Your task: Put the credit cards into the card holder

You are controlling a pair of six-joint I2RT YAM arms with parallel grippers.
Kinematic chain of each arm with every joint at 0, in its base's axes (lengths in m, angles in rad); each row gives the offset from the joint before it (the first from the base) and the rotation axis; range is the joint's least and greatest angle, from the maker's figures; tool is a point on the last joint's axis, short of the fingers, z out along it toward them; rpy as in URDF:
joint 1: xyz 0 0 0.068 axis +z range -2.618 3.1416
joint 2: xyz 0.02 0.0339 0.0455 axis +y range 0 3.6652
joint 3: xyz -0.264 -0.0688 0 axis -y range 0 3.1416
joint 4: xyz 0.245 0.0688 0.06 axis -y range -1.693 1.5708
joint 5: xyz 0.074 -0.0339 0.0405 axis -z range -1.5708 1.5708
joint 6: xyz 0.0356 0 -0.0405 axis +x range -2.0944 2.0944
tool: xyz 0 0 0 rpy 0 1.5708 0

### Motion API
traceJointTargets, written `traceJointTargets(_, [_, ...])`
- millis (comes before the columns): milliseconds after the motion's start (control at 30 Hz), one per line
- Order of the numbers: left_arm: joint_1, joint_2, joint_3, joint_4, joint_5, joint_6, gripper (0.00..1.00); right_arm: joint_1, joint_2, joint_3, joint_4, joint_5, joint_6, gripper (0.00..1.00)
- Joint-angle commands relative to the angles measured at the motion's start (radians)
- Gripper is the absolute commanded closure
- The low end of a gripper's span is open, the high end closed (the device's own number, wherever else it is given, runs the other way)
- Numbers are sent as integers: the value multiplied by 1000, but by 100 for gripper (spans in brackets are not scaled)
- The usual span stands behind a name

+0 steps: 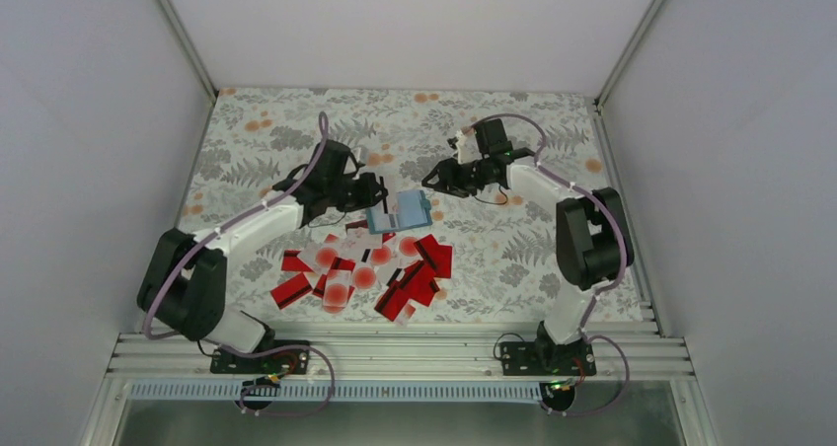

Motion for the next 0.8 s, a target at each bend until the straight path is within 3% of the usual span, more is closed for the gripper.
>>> traceJointTargets(0, [21,89,55,12,6,-29,98,-21,61,61,-28,-11,11,55])
traceJointTargets(400, [111,280,62,169,185,-13,98,-26,224,119,4,-126,22,62])
traceJointTargets(767, [111,382,72,211,216,-29,98,-25,276,101,6,-140,8,64])
